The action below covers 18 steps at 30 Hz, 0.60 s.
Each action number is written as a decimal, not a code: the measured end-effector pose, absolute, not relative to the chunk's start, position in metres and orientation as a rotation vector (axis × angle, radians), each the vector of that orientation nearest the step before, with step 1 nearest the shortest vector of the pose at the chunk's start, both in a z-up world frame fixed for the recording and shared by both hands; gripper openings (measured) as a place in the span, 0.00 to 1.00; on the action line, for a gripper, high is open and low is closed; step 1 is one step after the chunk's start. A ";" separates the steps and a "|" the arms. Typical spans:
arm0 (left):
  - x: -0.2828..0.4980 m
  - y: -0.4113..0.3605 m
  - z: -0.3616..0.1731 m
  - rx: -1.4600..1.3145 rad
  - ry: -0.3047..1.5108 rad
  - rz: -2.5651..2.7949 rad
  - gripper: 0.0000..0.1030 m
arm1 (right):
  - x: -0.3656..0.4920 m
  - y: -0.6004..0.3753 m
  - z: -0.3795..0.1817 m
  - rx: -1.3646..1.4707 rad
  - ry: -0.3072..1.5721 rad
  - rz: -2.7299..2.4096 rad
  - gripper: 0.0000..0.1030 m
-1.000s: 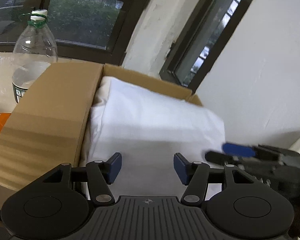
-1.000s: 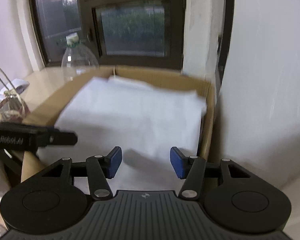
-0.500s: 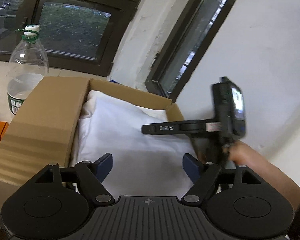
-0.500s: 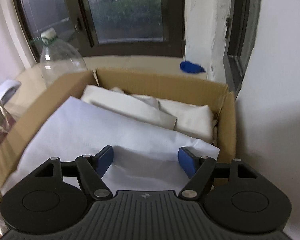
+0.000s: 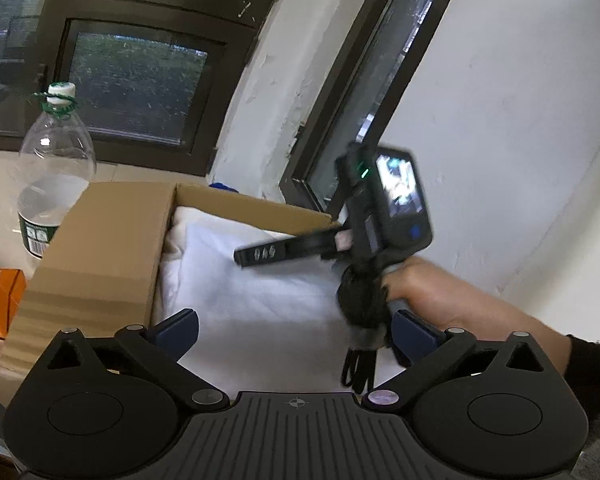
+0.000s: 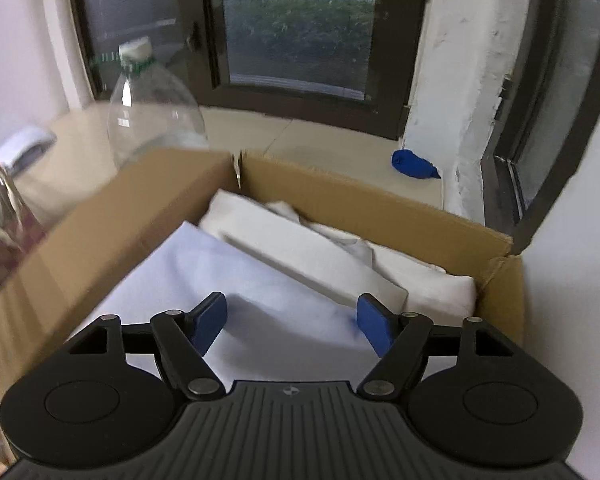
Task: Fold clothes
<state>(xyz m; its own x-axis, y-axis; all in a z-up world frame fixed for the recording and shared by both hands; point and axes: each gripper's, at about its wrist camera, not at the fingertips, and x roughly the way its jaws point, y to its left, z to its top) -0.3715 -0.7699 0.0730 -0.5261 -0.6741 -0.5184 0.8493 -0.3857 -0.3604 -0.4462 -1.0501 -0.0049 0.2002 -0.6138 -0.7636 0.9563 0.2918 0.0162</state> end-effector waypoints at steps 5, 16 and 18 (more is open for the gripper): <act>-0.371 -0.767 0.080 0.347 0.683 -1.976 1.00 | -0.447 -1.059 -0.018 0.587 0.729 -1.174 0.77; -0.358 -0.762 0.086 0.294 0.717 -1.941 1.00 | -0.473 -1.003 0.017 0.611 0.679 -1.182 0.77; -0.358 -0.761 0.086 0.290 0.738 -1.934 1.00 | -0.475 -0.995 0.010 0.621 0.701 -1.179 0.77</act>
<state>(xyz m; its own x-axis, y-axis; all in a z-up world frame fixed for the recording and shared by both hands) -0.3580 -0.7613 0.0857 -0.4677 -0.7300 -0.4983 0.8765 -0.3102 -0.3682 -0.4746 -0.9954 0.0104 0.2247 -0.6016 -0.7665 0.9608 0.2679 0.0713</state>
